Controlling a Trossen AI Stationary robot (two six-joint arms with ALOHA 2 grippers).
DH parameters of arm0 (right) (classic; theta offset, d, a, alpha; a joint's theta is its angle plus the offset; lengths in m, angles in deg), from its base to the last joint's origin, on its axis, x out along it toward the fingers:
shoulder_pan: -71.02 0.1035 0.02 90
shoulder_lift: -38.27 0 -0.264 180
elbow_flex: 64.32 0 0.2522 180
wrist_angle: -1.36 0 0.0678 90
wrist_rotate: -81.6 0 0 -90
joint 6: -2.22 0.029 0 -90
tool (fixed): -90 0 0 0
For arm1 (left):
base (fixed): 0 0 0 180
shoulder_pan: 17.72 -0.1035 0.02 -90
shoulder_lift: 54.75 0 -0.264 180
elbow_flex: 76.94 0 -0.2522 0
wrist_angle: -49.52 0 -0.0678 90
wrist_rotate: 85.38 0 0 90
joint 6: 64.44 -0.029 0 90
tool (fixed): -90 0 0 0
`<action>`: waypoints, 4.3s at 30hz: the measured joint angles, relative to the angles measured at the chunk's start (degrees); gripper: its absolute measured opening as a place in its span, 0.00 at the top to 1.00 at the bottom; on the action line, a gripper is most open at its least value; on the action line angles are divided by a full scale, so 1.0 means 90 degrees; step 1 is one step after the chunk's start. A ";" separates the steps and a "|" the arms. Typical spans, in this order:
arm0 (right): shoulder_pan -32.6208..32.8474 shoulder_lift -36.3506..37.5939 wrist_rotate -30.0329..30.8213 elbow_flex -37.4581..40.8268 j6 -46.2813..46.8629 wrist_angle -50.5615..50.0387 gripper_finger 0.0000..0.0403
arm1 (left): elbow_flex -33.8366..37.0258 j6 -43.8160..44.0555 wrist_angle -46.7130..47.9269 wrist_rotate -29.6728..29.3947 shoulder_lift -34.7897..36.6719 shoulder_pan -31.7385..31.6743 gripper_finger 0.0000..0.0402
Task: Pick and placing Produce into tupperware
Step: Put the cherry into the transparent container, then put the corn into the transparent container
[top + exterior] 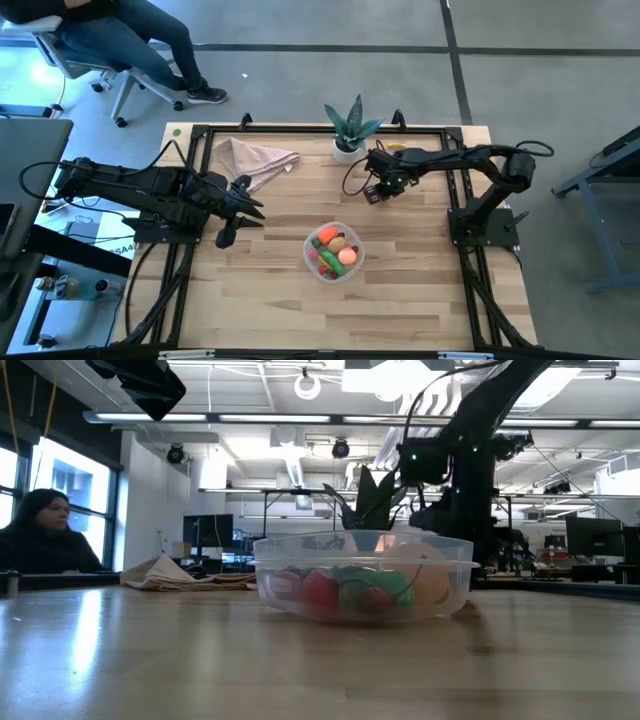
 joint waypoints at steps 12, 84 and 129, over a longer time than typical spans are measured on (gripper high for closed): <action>0.1364 0.1682 -0.0297 0.0000 -0.0111 0.0546 0.81 | 0.0000 0.0000 0.0000 0.0002 -0.0002 -0.0002 0.79; 0.2870 -0.0558 -0.0152 -0.0012 -0.2233 0.4103 0.73 | 0.0002 0.0000 0.0000 0.0000 0.0000 -0.0002 0.79; 0.3399 -0.0551 0.1768 -0.3169 -0.2293 -0.2257 0.73 | 0.0002 0.0001 0.0000 0.0002 -0.0002 -0.0002 0.79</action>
